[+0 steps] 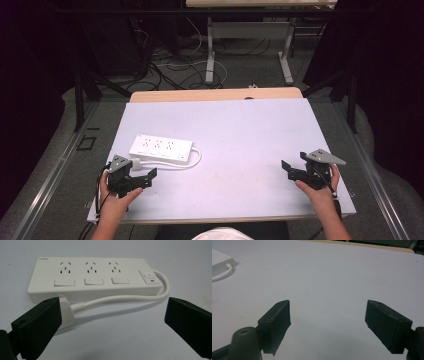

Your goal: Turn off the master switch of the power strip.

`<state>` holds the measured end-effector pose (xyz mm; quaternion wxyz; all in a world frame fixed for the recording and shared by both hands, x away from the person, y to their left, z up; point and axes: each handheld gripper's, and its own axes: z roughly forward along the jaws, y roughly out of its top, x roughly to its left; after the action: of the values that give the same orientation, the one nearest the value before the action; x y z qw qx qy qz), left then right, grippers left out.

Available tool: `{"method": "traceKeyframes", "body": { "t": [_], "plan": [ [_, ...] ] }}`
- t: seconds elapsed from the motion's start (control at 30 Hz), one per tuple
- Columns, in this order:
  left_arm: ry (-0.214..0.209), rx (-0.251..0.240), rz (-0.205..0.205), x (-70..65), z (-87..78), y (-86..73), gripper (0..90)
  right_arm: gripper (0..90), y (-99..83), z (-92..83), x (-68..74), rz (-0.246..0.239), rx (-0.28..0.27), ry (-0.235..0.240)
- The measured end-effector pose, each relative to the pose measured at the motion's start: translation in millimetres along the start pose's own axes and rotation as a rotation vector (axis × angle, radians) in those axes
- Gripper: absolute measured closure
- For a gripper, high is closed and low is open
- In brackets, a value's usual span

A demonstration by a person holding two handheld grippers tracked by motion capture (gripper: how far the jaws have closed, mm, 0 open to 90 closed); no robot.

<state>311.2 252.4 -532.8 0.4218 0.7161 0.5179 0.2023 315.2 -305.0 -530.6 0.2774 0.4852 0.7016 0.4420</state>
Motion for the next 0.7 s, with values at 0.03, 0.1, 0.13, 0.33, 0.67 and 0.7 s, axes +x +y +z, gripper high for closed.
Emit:
{"method": "traceKeyframes", "body": {
  "t": [0.03,0.1,0.13,0.33,0.67,0.7],
  "plan": [
    [-0.003,0.004,-0.006,0.0,0.3,-0.1,1.1,20.0,-1.3,-0.7,-1.3,-0.012,-0.001,-0.002],
    [0.005,0.011,-0.006,0.2,-0.2,0.0,1.1,20.1,-4.6,-1.6,-1.5,-0.017,-0.006,-0.005],
    [0.006,0.01,-0.009,-0.1,-0.5,0.1,1.1,20.2,-8.1,-1.7,-2.5,-0.024,-0.001,0.001],
    [0.008,-0.009,0.017,-2.6,-2.2,3.0,1.0,21.7,-11.4,0.1,-2.3,-0.045,0.009,-0.006],
    [0.023,-0.017,0.013,-0.7,-15.1,2.0,3.8,21.5,-9.1,4.8,0.2,-0.02,0.018,0.024],
    [0.026,-0.014,0.005,-0.5,-16.5,2.2,4.5,21.5,-9.0,5.2,1.7,-0.023,0.019,0.018]
  ]
}}
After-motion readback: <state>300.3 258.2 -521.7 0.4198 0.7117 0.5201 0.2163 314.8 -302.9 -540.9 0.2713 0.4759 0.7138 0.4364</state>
